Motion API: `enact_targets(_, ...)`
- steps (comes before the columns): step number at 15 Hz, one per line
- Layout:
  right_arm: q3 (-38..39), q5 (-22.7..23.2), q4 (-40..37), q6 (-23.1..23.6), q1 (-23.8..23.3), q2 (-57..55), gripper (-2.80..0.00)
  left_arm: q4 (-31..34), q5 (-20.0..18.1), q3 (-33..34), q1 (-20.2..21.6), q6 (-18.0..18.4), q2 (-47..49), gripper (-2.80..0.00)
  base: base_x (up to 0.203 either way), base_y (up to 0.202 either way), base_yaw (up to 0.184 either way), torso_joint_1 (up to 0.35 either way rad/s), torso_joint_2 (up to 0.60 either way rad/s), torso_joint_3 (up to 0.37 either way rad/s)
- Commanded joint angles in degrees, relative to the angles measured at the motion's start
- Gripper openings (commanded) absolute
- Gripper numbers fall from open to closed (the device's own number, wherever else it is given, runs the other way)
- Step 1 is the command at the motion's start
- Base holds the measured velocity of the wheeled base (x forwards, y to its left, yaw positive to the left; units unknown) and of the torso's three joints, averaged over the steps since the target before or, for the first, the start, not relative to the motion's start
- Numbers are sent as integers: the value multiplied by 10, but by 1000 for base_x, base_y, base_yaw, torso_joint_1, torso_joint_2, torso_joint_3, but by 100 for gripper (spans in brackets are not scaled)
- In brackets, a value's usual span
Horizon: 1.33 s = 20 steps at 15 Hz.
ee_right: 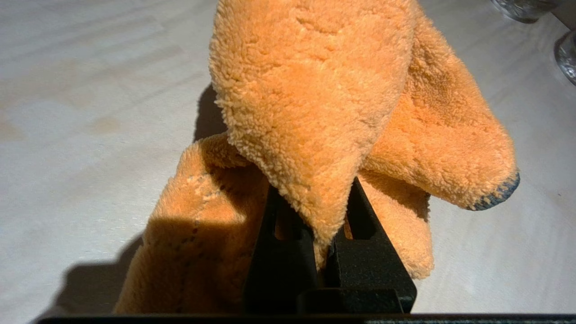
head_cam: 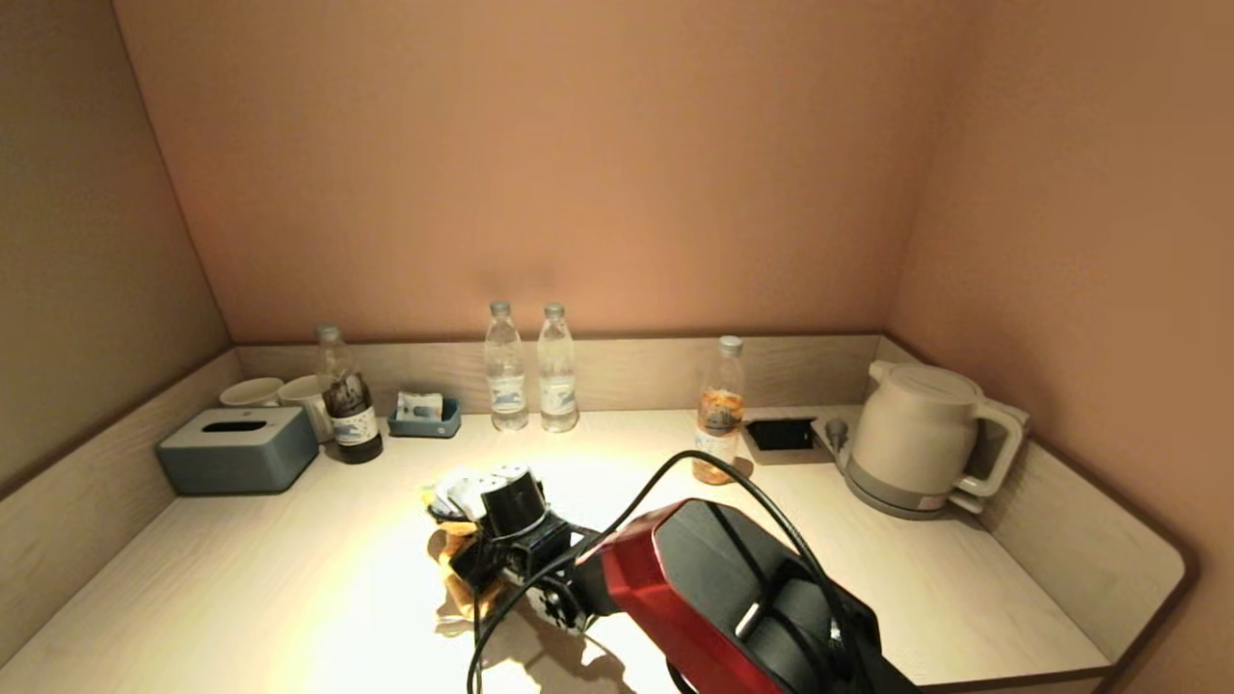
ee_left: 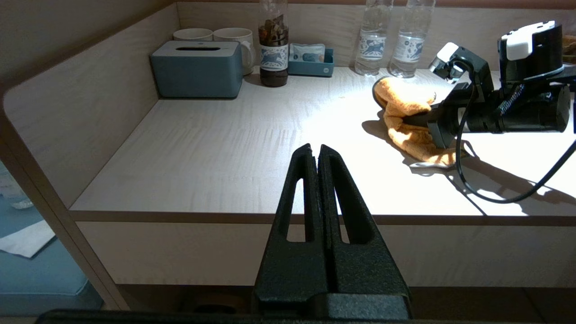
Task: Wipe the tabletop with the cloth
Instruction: Sweep the stains on the table
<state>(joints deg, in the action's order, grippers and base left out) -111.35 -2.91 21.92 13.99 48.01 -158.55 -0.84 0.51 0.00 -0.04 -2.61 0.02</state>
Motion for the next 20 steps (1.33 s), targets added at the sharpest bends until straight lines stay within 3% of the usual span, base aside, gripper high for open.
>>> enact_targets(1,-3,1,35,-4,-4,-5,-280,1,0,0,0,0,0,-280,0,0,0,0,0,0)
enact_targets(3,-3,-3,69,-4,-1,-8,-280,0,0,0,0,0,0,-280,0,0,0,0,0,0)
enact_targets(20,-3,-20,90,-5,15,78,-280,0,0,0,0,0,0,-280,0,0,0,0,0,0)
